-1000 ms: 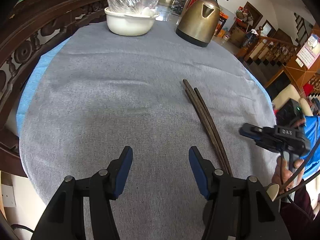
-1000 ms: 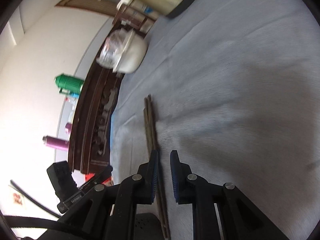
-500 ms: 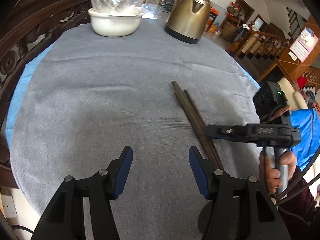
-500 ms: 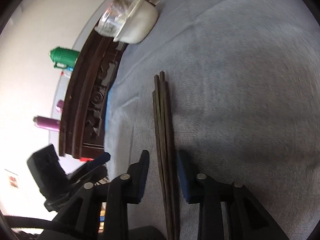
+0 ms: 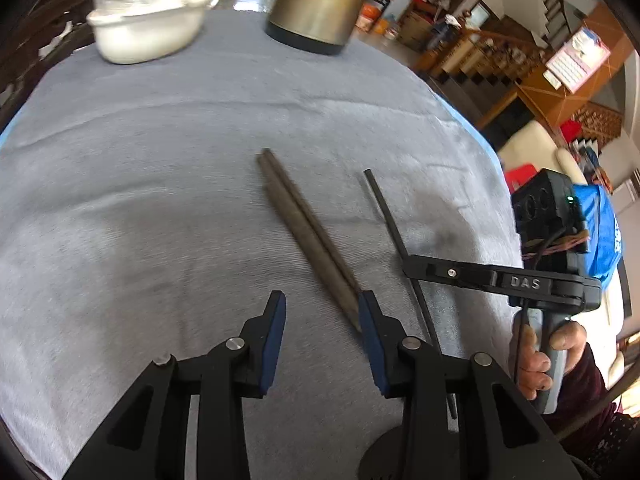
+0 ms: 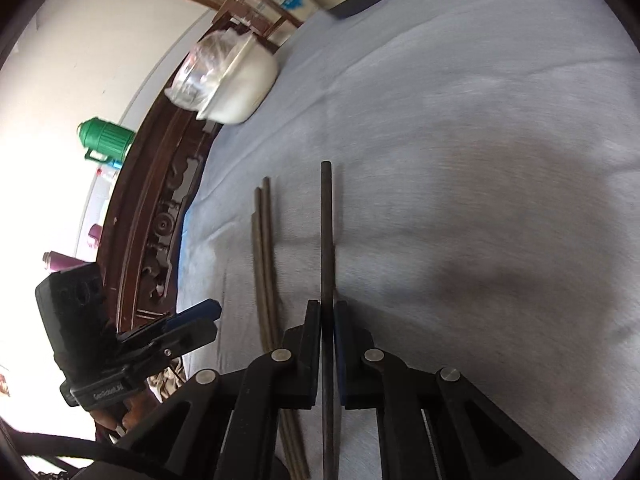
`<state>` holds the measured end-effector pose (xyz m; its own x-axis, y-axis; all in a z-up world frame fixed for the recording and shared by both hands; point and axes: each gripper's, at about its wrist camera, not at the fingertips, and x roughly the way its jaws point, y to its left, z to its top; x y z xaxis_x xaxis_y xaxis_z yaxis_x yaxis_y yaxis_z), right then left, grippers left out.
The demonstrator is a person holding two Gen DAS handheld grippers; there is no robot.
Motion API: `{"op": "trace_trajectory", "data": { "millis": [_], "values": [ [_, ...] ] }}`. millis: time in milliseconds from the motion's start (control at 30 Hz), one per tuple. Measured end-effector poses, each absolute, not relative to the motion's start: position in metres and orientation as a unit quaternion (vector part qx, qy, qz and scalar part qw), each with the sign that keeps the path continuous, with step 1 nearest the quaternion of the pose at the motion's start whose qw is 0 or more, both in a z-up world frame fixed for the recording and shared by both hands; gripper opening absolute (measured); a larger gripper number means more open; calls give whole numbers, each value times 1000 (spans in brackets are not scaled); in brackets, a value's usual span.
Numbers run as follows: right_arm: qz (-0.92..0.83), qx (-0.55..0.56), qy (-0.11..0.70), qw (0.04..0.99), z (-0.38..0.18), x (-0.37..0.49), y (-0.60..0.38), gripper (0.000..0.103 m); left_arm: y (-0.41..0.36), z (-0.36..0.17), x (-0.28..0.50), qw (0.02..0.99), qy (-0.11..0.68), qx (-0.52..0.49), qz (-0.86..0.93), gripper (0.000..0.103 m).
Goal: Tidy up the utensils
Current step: 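Grasp one dark chopstick with the left gripper while the right gripper holds its chopstick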
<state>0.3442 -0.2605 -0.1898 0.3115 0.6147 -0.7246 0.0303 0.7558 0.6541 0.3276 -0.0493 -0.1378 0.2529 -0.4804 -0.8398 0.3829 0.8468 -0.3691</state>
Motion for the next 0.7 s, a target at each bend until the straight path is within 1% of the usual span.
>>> {"op": "trace_trajectory", "data": {
  "millis": [233,333,367,433,500,700],
  "values": [
    [184,295,554,757,-188,332,-273,7,-66,-154,340,771,586,-38,-246,38],
    [186,302,551,755,-189,331,-275,7,-72,-155,341,774,587,-31,-236,38],
    [186,303,551,755,-189,331,-275,7,-74,-155,344,774,588,-32,-233,37],
    [186,303,551,755,-190,332,-274,7,-73,-155,344,774,590,-30,-227,32],
    [186,304,551,754,-189,332,-274,9,-71,-156,346,771,594,-35,-226,31],
    [187,312,550,752,-190,329,-277,9,-59,-157,347,764,602,-52,-224,27]
  ]
}}
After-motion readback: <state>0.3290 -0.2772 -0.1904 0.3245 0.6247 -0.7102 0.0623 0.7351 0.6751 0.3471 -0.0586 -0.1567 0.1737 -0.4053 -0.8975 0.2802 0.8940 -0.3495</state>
